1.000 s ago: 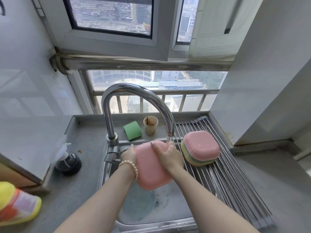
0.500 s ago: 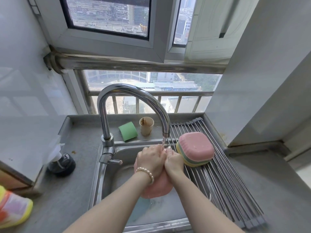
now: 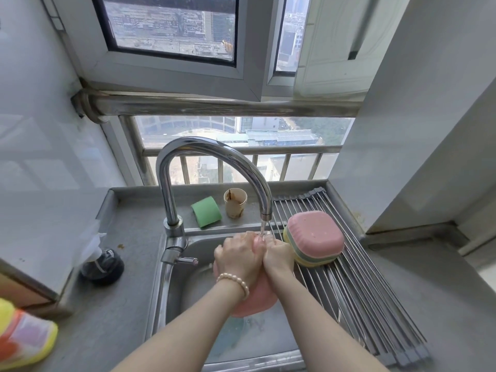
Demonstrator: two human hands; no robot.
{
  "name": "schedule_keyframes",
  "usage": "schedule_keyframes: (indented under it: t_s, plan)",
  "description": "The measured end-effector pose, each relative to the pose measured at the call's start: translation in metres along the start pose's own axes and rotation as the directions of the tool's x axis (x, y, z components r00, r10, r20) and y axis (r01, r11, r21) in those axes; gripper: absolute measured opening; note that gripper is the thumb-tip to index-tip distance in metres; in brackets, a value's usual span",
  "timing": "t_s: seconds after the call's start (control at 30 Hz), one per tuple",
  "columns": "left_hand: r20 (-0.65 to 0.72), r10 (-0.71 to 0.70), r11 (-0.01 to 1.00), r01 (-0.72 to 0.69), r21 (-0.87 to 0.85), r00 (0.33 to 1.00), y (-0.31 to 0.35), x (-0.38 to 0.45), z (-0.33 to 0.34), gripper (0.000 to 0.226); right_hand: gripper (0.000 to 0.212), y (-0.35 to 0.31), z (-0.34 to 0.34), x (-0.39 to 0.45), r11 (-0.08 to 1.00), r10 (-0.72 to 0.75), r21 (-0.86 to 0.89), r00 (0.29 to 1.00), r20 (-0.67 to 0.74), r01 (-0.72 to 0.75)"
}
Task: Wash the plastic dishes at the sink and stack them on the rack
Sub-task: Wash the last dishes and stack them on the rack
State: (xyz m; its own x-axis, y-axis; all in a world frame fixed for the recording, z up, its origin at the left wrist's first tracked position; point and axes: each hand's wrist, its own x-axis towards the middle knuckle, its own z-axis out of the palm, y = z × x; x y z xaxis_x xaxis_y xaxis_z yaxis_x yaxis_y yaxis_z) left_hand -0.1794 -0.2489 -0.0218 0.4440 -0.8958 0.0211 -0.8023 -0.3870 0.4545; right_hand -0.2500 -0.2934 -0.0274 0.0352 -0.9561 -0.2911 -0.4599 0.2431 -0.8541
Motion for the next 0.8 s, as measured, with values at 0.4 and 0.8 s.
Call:
schedule_keyframes:
  t_s: [0.4,0.8]
  plan:
    - [0.381,-0.143,0.638,0.379,-0.670,0.914,-0.049,0.025,-0.019,0.048,0.035,-0.018,-0.023,0.019,0.996,0.070,-0.067,0.989,0.128,-0.062]
    - [0.260,-0.669,0.240,0.533,-0.811,0.696,-0.032,0.016,-0.017,0.039,0.074,-0.019,0.038,-0.027,0.672,-0.421,-0.634,0.902,0.097,0.382]
